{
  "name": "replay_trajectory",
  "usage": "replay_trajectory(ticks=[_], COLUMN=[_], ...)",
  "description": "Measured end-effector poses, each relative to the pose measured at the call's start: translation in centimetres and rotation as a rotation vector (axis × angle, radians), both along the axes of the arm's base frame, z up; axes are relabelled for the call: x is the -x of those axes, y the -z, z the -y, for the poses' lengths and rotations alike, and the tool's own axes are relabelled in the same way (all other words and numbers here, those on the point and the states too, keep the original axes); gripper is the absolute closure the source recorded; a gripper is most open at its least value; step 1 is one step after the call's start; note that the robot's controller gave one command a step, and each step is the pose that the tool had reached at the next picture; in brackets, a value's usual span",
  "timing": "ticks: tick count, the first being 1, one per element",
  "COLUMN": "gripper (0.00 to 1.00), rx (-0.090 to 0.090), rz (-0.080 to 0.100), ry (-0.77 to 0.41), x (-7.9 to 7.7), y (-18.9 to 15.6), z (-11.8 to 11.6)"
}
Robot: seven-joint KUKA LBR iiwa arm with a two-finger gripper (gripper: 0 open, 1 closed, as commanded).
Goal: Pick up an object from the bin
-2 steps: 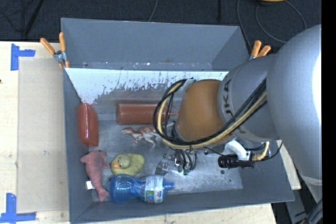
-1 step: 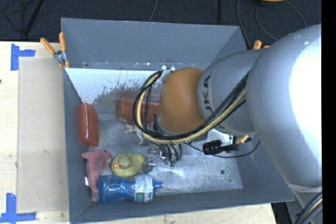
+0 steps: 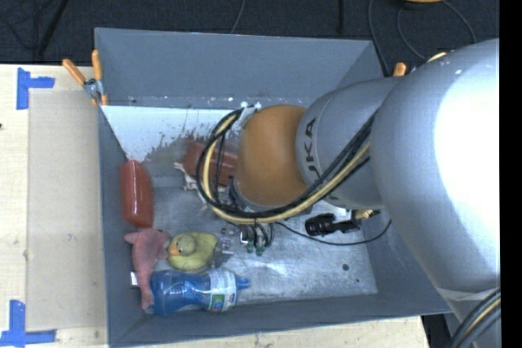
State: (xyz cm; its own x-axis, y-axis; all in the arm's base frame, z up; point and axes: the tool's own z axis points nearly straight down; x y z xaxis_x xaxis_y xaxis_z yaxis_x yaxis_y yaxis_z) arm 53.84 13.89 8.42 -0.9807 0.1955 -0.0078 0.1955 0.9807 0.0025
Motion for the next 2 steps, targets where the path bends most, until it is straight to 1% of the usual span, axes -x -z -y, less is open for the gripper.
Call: replay_trajectory(ticks=[1, 2], gripper=[0.00, 0.00], rx=[0.000, 0.004], rz=[0.018, 0.014], ry=[-0.145, -0.366], x=[1.6, 1.6], y=[-0.1, -1.3], z=[0.7, -0.2])
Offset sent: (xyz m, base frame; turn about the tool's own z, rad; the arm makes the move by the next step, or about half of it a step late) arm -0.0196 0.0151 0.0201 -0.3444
